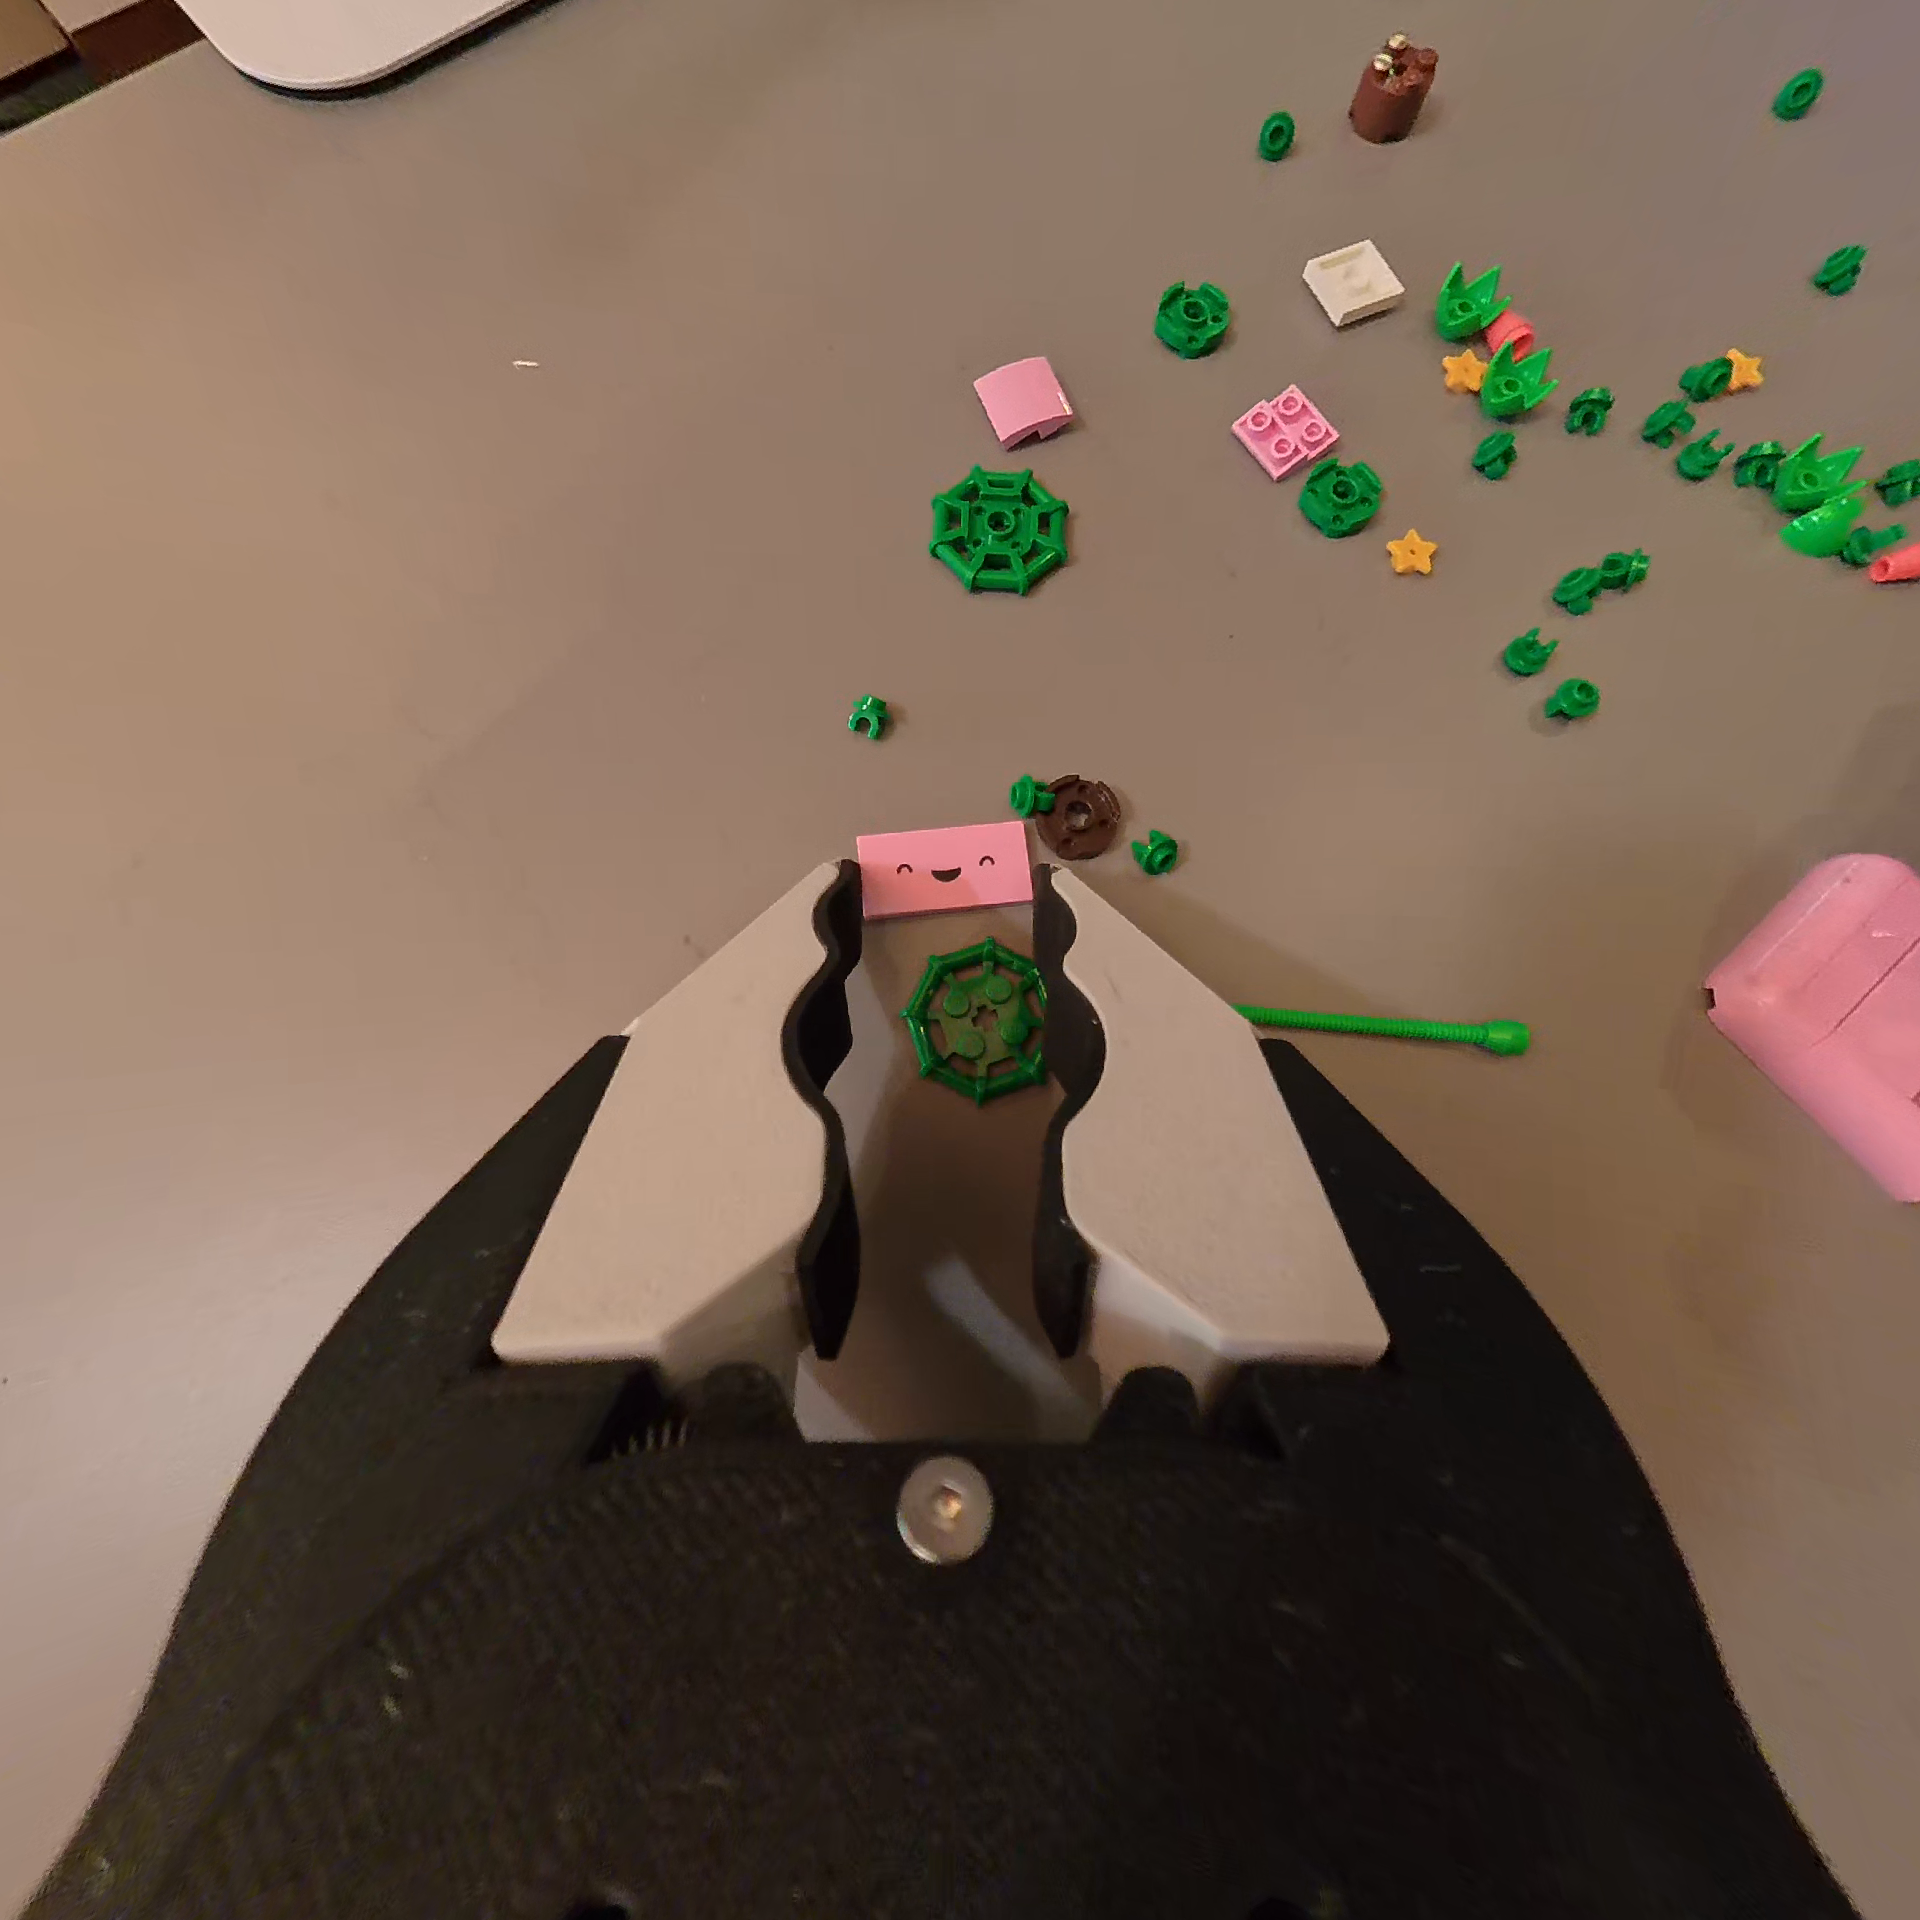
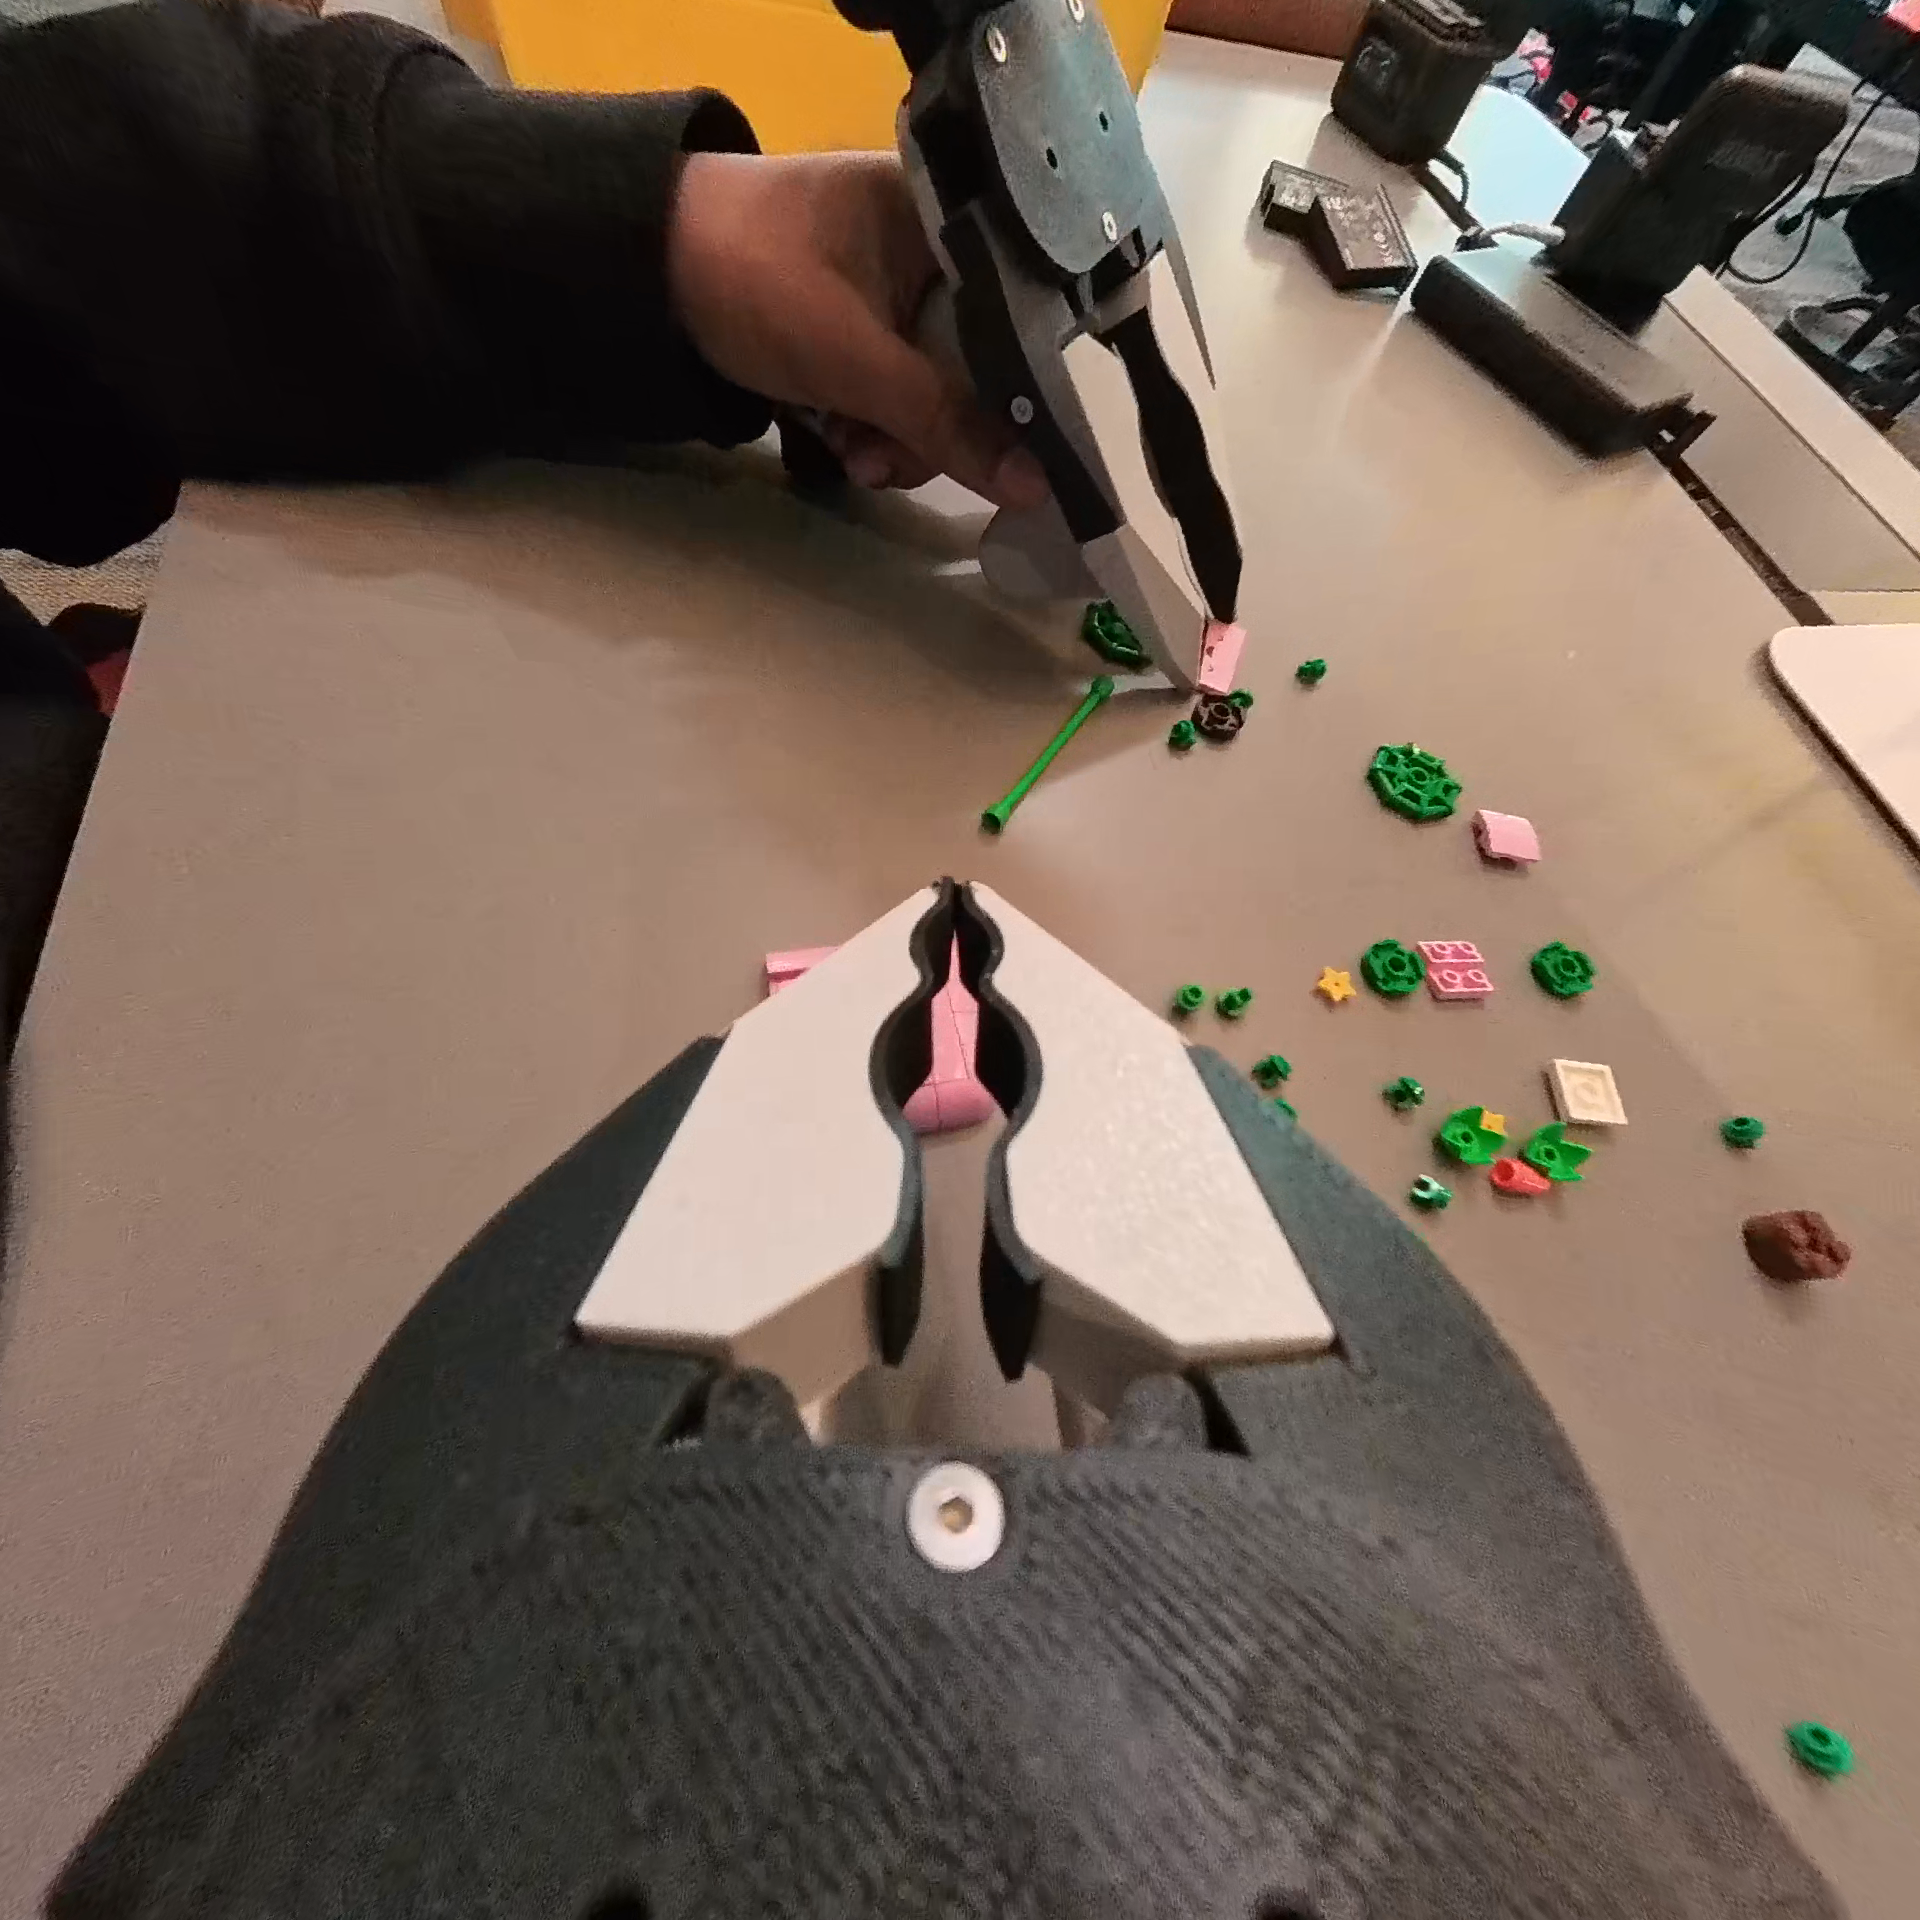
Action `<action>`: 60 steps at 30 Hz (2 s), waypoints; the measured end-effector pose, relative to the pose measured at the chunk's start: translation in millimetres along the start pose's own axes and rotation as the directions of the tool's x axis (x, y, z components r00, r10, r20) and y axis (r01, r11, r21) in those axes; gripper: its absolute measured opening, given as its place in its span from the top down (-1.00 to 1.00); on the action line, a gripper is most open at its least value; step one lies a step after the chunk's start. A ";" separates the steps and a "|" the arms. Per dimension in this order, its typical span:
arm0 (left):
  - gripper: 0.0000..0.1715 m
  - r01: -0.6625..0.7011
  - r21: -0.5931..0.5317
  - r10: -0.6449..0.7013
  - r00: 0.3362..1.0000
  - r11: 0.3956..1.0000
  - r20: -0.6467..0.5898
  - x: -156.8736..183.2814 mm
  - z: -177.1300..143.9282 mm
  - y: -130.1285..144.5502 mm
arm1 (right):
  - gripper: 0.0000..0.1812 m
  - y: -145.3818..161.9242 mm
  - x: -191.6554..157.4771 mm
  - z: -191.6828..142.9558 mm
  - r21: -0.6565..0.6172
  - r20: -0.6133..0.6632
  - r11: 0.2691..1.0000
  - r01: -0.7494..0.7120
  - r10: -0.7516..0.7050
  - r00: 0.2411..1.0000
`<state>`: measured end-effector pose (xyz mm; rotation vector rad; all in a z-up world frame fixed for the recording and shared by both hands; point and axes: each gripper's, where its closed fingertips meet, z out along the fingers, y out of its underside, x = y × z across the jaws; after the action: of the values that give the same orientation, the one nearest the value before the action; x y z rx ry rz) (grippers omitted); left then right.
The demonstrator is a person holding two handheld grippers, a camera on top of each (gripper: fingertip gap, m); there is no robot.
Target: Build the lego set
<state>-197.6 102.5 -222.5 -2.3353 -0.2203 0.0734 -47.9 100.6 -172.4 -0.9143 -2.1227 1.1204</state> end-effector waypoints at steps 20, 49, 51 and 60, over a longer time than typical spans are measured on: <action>0.65 -0.003 0.001 0.004 1.000 1.000 -0.015 2.2 -0.6 0.4 | 1.00 -5.7 -5.8 1.2 0.041 0.030 0.999 -0.012 0.011 0.999; 0.60 -0.004 -0.004 0.004 1.000 1.000 -0.018 2.3 0.0 1.0 | 1.00 -22.0 -110.6 23.0 0.150 0.159 0.934 0.324 -0.346 0.925; 0.60 -0.004 -0.005 0.004 1.000 1.000 -0.018 2.3 0.0 1.0 | 1.00 -21.2 -110.6 22.3 0.150 0.158 0.934 0.325 -0.347 0.924; 0.60 -0.002 -0.005 0.001 1.000 1.000 -0.020 2.2 0.1 0.9 | 0.91 -24.9 -82.2 18.7 0.140 0.064 0.953 0.268 -0.279 0.958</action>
<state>-195.4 102.4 -223.2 -2.3399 -0.2092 0.0507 -19.3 17.4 -173.6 -0.5010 -2.1344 1.1526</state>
